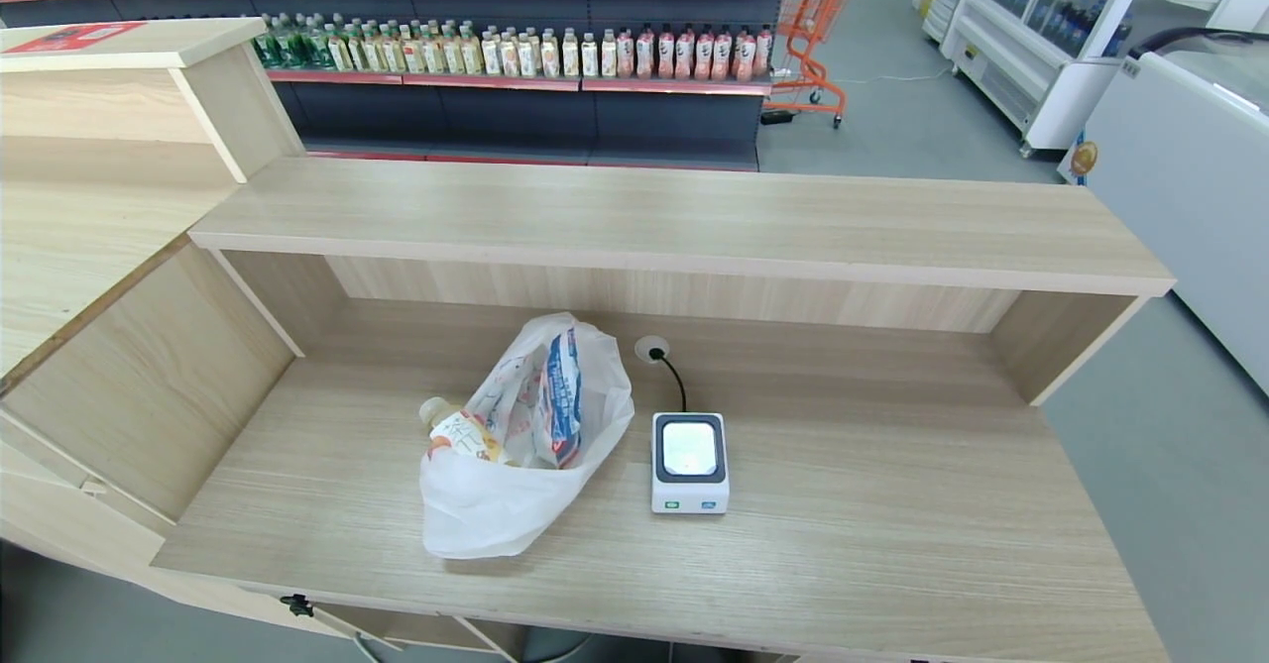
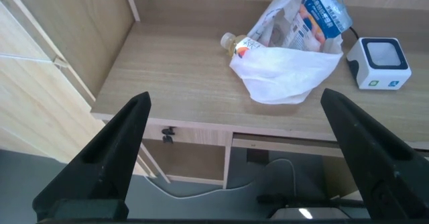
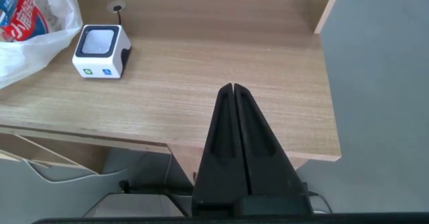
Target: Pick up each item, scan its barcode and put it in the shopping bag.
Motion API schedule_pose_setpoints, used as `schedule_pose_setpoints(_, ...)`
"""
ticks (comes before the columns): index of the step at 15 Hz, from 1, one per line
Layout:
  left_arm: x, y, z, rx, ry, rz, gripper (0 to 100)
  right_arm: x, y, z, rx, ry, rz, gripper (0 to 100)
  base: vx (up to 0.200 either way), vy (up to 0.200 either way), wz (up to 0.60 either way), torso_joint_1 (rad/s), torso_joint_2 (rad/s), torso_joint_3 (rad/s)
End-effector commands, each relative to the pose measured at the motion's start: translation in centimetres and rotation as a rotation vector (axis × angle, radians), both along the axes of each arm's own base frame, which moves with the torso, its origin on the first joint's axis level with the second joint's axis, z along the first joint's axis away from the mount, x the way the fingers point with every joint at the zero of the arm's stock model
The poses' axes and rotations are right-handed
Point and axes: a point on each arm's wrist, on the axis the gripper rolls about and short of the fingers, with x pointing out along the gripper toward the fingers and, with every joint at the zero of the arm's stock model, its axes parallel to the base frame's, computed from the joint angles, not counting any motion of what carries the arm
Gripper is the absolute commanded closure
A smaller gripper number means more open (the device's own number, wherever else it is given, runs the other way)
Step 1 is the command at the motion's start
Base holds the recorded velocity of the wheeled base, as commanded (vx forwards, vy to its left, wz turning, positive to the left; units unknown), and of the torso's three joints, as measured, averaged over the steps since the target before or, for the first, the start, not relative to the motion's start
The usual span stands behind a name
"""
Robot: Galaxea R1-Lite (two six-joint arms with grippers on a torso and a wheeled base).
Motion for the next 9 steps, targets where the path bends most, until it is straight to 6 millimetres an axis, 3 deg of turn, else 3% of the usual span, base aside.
schedule_pose_setpoints(1, 0.03, 0.00, 0.01, 0.000, 0.004, 0.000, 0, 0.02, 0.00, 0.00, 0.000, 0.004, 0.000, 100, 0.000, 0.000, 0.00, 0.000, 0.00, 0.000)
schedule_pose_setpoints(6, 0.01, 0.00, 0.01, 0.000, 0.001, 0.000, 0, 0.02, 0.00, 0.00, 0.000, 0.004, 0.000, 100, 0.200, 0.000, 0.00, -0.003, 0.00, 0.004)
schedule_pose_setpoints(9, 0.01, 0.00, 0.01, 0.000, 0.001, 0.002, 0, 0.02, 0.00, 0.00, 0.000, 0.004, 0.000, 100, 0.000, 0.000, 0.00, 0.000, 0.00, 0.000)
